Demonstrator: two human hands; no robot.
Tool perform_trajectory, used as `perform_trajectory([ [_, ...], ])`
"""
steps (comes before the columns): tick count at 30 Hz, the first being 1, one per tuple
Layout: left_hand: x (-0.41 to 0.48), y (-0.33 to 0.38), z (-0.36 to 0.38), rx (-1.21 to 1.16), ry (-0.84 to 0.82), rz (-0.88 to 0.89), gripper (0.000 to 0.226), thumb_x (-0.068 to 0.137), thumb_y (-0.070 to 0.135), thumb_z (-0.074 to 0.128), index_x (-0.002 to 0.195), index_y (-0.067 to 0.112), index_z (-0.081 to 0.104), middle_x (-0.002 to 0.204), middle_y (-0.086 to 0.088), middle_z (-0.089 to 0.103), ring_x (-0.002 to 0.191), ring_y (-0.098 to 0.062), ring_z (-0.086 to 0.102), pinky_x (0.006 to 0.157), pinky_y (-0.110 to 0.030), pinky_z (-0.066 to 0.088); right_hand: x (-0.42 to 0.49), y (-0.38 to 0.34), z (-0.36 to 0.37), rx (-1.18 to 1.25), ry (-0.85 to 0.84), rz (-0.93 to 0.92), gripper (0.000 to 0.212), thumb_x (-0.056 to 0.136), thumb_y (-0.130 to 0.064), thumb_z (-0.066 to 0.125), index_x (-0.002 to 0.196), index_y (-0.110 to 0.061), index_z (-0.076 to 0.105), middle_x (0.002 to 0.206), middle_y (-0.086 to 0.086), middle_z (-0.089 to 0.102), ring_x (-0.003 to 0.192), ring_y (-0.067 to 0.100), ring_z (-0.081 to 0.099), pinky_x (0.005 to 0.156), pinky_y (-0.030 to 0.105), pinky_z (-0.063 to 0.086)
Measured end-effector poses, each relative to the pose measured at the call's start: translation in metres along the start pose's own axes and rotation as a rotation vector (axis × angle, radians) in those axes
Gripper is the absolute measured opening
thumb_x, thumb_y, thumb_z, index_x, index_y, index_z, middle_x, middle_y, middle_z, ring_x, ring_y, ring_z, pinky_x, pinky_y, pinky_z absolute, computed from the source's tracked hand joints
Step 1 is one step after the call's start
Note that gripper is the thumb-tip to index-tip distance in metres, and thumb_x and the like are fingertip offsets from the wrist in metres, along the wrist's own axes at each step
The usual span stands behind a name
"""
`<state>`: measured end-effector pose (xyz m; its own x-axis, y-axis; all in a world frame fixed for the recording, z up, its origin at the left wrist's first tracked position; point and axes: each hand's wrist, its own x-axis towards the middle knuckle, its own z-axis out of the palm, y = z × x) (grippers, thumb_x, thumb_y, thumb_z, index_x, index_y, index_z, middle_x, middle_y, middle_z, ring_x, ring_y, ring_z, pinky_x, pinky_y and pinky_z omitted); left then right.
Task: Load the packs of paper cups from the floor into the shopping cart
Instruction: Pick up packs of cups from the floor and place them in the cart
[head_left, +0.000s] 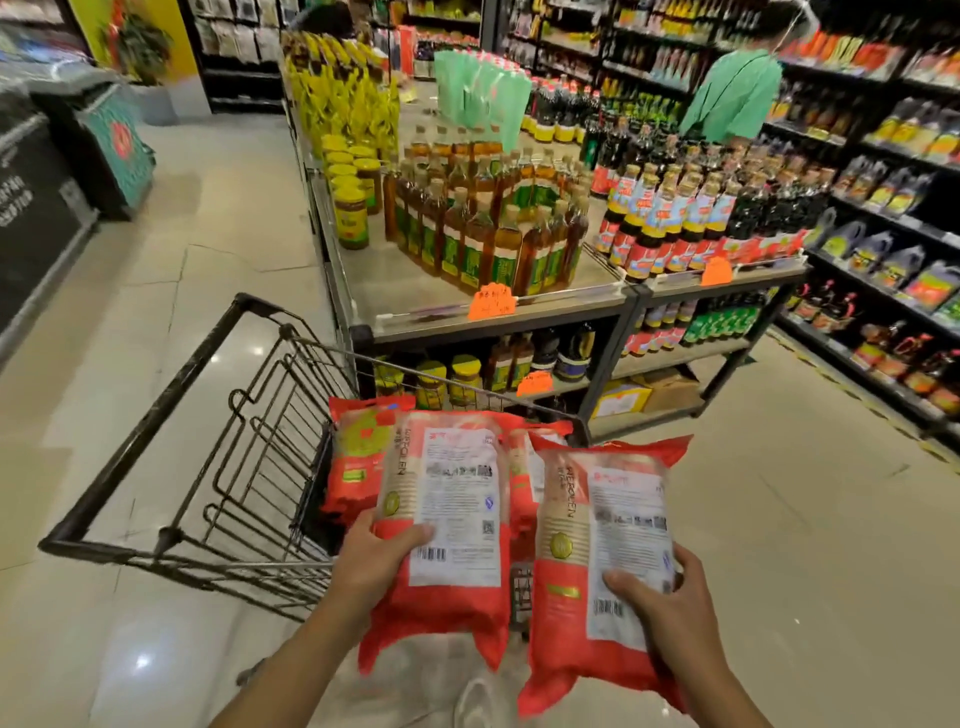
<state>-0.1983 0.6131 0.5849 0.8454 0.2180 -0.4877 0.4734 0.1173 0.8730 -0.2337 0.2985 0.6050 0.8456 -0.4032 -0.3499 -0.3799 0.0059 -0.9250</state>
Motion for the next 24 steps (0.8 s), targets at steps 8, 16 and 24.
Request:
perform_trajectory([
  [8, 0.199, 0.017, 0.062, 0.161, 0.073, -0.167, 0.057, 0.065, 0.026, 0.09, 0.116, 0.016, 0.067, 0.1, -0.007, 0.08, 0.087, -0.028, 0.078, 0.083, -0.049, 0.063, 0.221, 0.012, 0.094, -0.132, -0.075, 0.189, 0.08, 0.066, -0.01, 0.093, 0.13, -0.015, 0.045, 0.107, 0.006, 0.073, 0.087, 0.027, 0.076, 0.082, 0.051, 0.061],
  [16, 0.31, -0.044, 0.101, 0.333, 0.142, -0.277, 0.038, 0.078, 0.025, 0.084, 0.108, 0.012, 0.064, 0.102, -0.008, 0.074, 0.09, -0.026, 0.069, 0.082, -0.037, 0.055, 0.332, 0.052, 0.152, -0.382, -0.119, 0.273, 0.051, 0.074, -0.007, 0.087, 0.112, -0.016, 0.055, 0.09, -0.004, 0.071, 0.073, 0.014, 0.071, 0.051, 0.018, 0.053],
  [24, 0.328, -0.017, 0.097, 0.706, -0.015, -0.049, 0.059, 0.095, 0.018, 0.063, 0.147, 0.01, 0.038, 0.128, -0.006, 0.064, 0.106, -0.029, 0.069, 0.092, -0.04, 0.057, 0.307, 0.043, 0.153, -0.683, -0.032, 0.138, 0.053, 0.073, -0.054, 0.073, 0.116, -0.03, 0.052, 0.11, -0.002, 0.069, 0.096, 0.022, 0.069, 0.083, 0.042, 0.057],
])
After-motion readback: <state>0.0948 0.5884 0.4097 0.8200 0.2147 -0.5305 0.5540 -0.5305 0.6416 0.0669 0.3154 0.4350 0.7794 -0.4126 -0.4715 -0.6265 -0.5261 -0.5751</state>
